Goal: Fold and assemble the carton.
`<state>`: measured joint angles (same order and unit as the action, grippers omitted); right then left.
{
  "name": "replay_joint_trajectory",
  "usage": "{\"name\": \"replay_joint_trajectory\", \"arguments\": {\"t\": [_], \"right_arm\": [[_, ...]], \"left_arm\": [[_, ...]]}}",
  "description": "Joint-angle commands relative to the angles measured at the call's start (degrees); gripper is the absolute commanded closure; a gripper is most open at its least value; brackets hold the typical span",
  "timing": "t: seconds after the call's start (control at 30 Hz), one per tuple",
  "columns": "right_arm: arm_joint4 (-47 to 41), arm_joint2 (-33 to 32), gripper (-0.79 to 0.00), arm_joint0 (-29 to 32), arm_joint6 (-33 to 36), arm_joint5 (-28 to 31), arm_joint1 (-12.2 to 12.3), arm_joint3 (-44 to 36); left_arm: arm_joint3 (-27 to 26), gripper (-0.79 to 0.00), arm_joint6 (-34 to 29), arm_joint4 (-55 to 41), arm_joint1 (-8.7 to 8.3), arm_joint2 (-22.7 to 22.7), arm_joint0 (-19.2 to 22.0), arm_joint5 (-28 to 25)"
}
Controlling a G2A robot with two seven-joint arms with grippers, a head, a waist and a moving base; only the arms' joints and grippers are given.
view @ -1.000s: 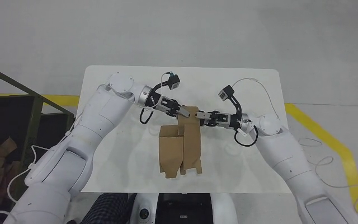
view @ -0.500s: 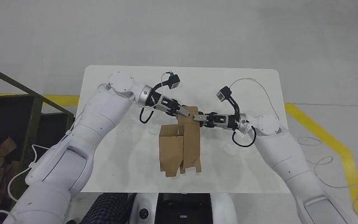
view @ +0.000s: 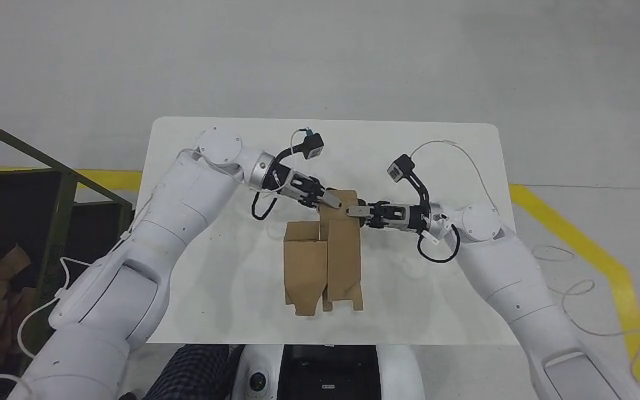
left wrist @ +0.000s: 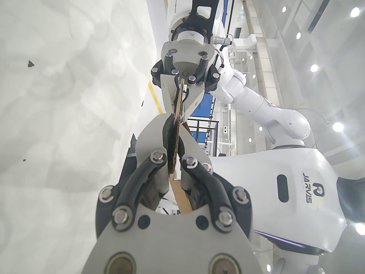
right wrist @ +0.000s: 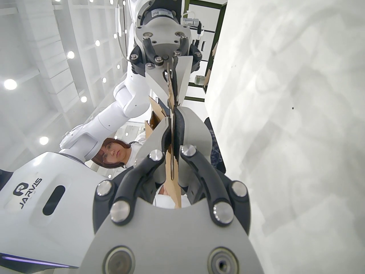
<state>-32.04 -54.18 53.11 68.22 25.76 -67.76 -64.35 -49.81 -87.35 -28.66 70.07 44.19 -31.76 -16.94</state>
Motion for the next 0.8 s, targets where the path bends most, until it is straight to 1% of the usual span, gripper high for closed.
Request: {"name": "replay_joint_trajectory", "arguments": {"t": [0.0, 0.03, 0.07, 0.1, 0.23, 0.3, 0.43, 0.57, 0.77], "right_arm": [[-0.7, -0.2, 0.0, 0.2, 0.5, -0.4, 0.0, 0.1], [-1.1, -0.2, 0.0, 0.2, 0.8, -0.7, 0.0, 0.2], [-1.4, -0.3, 0.0, 0.3, 1.0, -1.0, 0.0, 0.3], [-1.7, -0.4, 0.0, 0.4, 1.0, -1.5, 0.0, 0.5], [-3.9, -1.3, 0.0, 0.9, 0.9, -3.6, 0.0, 1.0], [-5.1, -2.2, 0.0, 1.3, 0.5, -4.6, 0.2, 1.2], [-5.7, -4.5, 0.0, 2.9, -1.0, -4.7, 0.7, 0.1], [-5.7, -7.8, 0.0, 6.0, -7.4, -7.4, 1.5, -2.8], [-5.6, -12.9, 0.0, 13.5, -20.1, -11.4, 2.6, -11.1]], "left_arm": [[0.0, -0.197, 0.1, -0.1, 0.04, 0.1, 0.0, -0.1], [0.0, -0.336, 0.3, -0.3, 0.05, 0.3, 0.0, -0.3], [0.0, -0.711, 0.6, -0.5, 0.05, 0.5, -0.1, -0.6], [0.1, -0.785, 0.8, -0.8, 0.02, 0.8, -0.2, -0.8], [0.3, -0.785, 2.1, -1.4, -0.57, 2.8, -0.4, -2.1], [0.2, -0.785, 2.7, -1.5, -1.12, 4.3, -0.8, -2.7], [-0.7, -0.785, 3.6, -1.3, -2.47, 7.4, -2.4, -3.1], [-2.6, -0.785, 3.9, -0.9, -4.0, 10.7, -4.7, -2.6], [-6.8, -0.785, 3.8, -0.9, -5.89, 14.8, -8.6, -0.7]]}}
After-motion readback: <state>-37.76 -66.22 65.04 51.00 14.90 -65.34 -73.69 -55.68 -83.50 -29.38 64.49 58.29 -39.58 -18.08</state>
